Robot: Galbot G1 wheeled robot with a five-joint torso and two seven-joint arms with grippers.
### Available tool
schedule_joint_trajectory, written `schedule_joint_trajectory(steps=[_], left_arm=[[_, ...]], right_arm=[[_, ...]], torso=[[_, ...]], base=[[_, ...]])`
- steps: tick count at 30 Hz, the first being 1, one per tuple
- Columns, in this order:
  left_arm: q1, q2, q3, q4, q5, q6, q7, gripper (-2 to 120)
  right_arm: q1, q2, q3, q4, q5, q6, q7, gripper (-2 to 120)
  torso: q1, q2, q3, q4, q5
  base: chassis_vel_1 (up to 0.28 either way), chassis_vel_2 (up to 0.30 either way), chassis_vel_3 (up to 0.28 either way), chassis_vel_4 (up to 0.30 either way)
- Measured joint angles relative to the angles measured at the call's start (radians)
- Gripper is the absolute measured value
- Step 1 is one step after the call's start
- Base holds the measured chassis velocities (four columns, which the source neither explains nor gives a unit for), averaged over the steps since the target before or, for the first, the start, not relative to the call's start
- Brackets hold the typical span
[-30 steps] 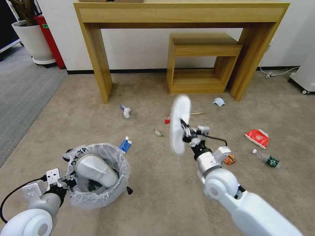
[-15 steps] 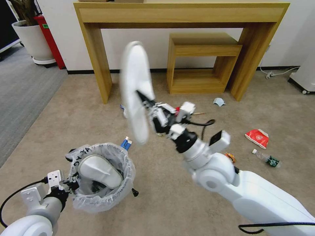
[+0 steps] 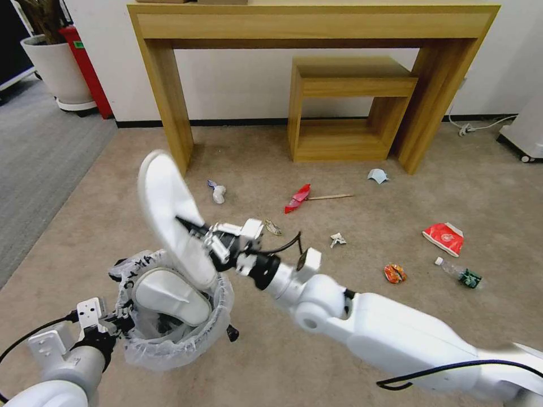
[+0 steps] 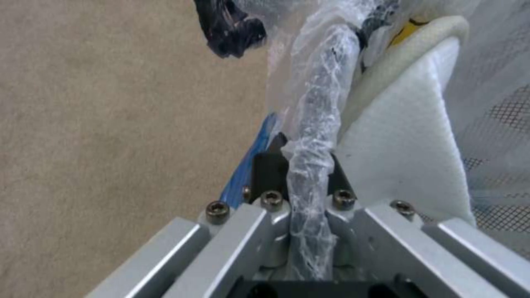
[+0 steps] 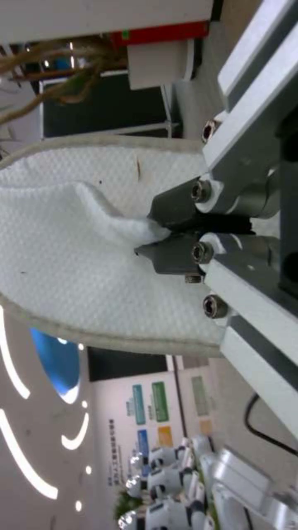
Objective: Pick up the trash bin and place the garbage on the floor into it.
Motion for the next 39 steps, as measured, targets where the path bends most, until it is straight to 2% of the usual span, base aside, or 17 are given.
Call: schedule_joint_trajectory(steps=[4,15,30,33,34,37,39], left_arm=[[-0.002,0.000,-0.001,-0.001,-0.003,-0.001,0.000,1],[0.005,-0.002,-0.007,-0.013,-0.008,-0.005,0.001,1],[0.008,-0.003,-0.012,-0.017,-0.013,-0.009,0.002,1],[0.008,-0.003,-0.010,-0.017,-0.014,-0.009,0.003,1],[0.008,-0.003,-0.010,-0.017,-0.014,-0.009,0.003,1],[0.008,0.002,-0.014,-0.017,-0.017,-0.009,0.003,1],[0.008,0.004,-0.015,-0.017,-0.018,-0.009,0.003,1]], right_arm=[[0.023,0.057,-0.051,-0.050,-0.025,0.016,0.004,0],[0.039,0.148,-0.109,-0.191,-0.122,0.056,-0.004,0],[0.010,0.157,-0.110,-0.294,-0.226,0.081,-0.020,1],[-0.002,0.163,-0.110,-0.313,-0.240,0.084,-0.022,14],[-0.002,0.163,-0.110,-0.313,-0.240,0.084,-0.022,14],[-0.011,0.164,-0.110,-0.318,-0.248,0.087,-0.023,28],[-0.013,0.162,-0.108,-0.315,-0.249,0.087,-0.022,32]], torso=[[0.000,0.000,0.000,0.0001,0.0000],[0.000,0.000,0.000,0.0001,0.0001],[0.000,0.000,0.000,0.0000,0.0001],[0.000,0.000,0.000,0.0001,0.0001],[0.000,0.000,0.000,0.0001,0.0001],[0.000,0.000,0.000,0.0001,0.0002],[0.000,0.000,0.000,0.0000,0.0002]], base=[[0.000,0.000,0.000,0.000],[0.000,0.000,0.000,0.000],[0.000,0.000,0.000,0.000],[0.000,0.000,0.000,0.000],[0.000,0.000,0.000,0.000],[0.000,0.000,0.000,0.000],[0.000,0.000,0.000,0.000]])
